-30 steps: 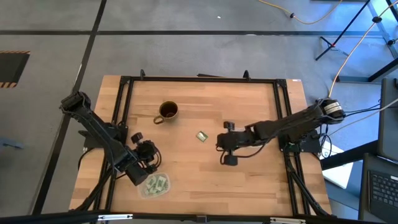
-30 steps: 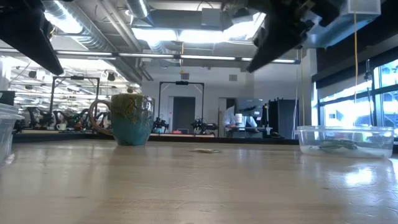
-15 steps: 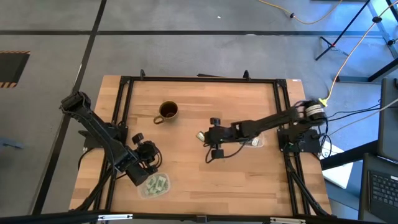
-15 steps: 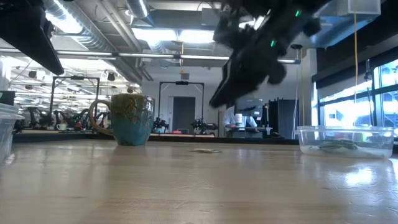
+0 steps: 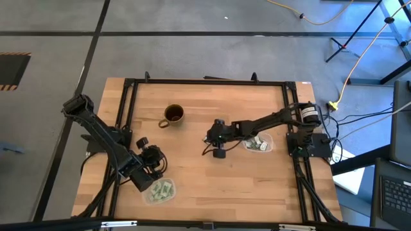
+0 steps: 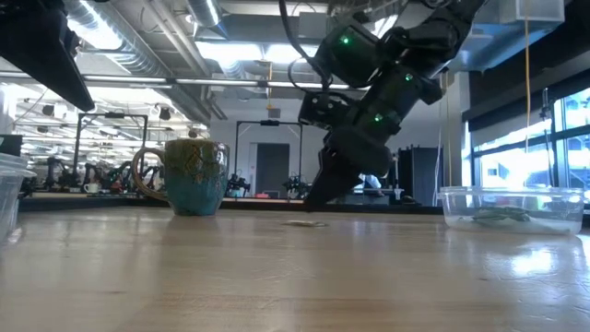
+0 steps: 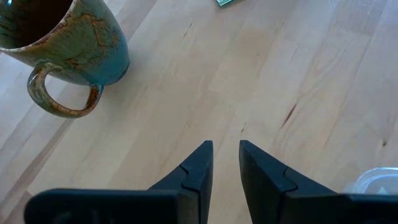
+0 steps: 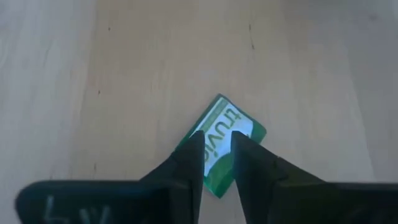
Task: Pick and place Stevia / Truvia into bins
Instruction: Put the truvia packet into the top transparent container
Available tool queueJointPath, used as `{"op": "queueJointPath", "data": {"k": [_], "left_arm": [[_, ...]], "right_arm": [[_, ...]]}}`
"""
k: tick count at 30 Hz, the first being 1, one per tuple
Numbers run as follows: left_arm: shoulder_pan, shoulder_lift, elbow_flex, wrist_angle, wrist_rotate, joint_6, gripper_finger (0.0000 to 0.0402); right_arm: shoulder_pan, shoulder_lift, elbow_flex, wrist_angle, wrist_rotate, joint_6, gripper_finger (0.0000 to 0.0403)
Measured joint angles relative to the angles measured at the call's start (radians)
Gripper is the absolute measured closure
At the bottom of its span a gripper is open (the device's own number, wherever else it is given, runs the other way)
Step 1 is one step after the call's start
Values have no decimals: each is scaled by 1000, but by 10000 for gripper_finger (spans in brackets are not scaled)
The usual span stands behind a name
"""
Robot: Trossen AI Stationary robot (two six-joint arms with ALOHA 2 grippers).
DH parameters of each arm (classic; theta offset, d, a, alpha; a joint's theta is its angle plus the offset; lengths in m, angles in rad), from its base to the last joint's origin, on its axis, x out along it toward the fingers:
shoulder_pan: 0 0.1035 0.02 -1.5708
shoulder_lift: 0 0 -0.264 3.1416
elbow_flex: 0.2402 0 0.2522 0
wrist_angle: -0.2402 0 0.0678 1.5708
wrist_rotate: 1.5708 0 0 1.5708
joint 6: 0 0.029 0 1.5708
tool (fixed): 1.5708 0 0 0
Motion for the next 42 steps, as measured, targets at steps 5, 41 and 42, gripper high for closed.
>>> {"op": "queueJointPath", "data": {"k": [5, 41, 42], "left_arm": [[0, 0, 0, 0, 0, 0, 329], [0, 0, 0, 0, 0, 0, 329], [0, 0, 0, -1, 0, 0, 329]], "right_arm": [[0, 9, 1, 6, -4, -2, 324], [1, 36, 61, -75, -5, -11, 395], [3, 19, 65, -95, -4, -13, 397]]}}
